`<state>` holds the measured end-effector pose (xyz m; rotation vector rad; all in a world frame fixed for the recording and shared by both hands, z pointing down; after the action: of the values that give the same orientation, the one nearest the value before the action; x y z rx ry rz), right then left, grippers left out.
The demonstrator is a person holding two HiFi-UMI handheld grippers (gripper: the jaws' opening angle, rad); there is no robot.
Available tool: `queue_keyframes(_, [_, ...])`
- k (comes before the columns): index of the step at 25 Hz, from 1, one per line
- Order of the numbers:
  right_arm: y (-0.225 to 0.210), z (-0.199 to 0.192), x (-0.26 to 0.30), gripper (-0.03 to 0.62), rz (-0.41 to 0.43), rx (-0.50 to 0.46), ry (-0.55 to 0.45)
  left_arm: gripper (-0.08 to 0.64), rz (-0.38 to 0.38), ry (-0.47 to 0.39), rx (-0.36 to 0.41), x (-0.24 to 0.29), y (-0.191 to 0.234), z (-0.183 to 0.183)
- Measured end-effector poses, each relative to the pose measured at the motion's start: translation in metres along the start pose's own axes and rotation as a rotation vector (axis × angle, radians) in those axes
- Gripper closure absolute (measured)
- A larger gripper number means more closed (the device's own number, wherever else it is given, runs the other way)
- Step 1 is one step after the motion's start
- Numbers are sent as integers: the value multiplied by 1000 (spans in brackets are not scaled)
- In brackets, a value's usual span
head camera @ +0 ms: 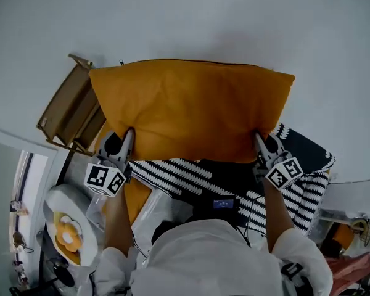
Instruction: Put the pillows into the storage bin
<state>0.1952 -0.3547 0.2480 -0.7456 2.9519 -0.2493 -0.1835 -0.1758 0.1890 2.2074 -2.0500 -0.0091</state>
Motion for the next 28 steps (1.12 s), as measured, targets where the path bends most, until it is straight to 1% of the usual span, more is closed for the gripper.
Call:
queue_keyframes(4, [77,20,19,518,102,-9,-44,462,76,-61,31,-95,20,38])
queue_keyframes(7, [135,31,37,518,182,-24,-66,463,138,-106,44,-171,33,54])
queue_keyframes(10, [201,40,44,518,225,-23,-75,463,175,-123,64,-245,48,71])
queue_keyframes(12, [247,46,65,518,287,-39,-74,463,230,-144,68,-296,66,79])
queue_keyframes(14, [296,49,95,518,366,-60,-71,463,304,-172,59,-351,89,81])
queue_keyframes(16, [346,51,113,518,411,-69,-65,463,350,-188,54,-402,109,84])
queue_keyframes(18, [391,51,124,518,463,-78,-68,463,402,-202,52,-451,118,85])
queue_keyframes(23, [494,29,148,518,635,-84,-57,463,570,-251,68,-570,117,64])
queue_keyframes(26, [532,17,160,518,717,-74,-39,463,649,-255,60,-613,111,53])
queue_keyframes(28, [558,9,173,518,786,-63,-21,463,715,-250,51,-641,106,48])
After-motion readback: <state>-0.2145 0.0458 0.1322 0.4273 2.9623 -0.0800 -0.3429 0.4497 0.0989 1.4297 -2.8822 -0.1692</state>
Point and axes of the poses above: the fingertips, and each gripper's own axes: x forward along the fingers, y to its left, z out of its top, the point moved 3 cm from there along -x, backward along the fingers, and after that the axes turned 7 degrees about -x, right-handed, at the moved point
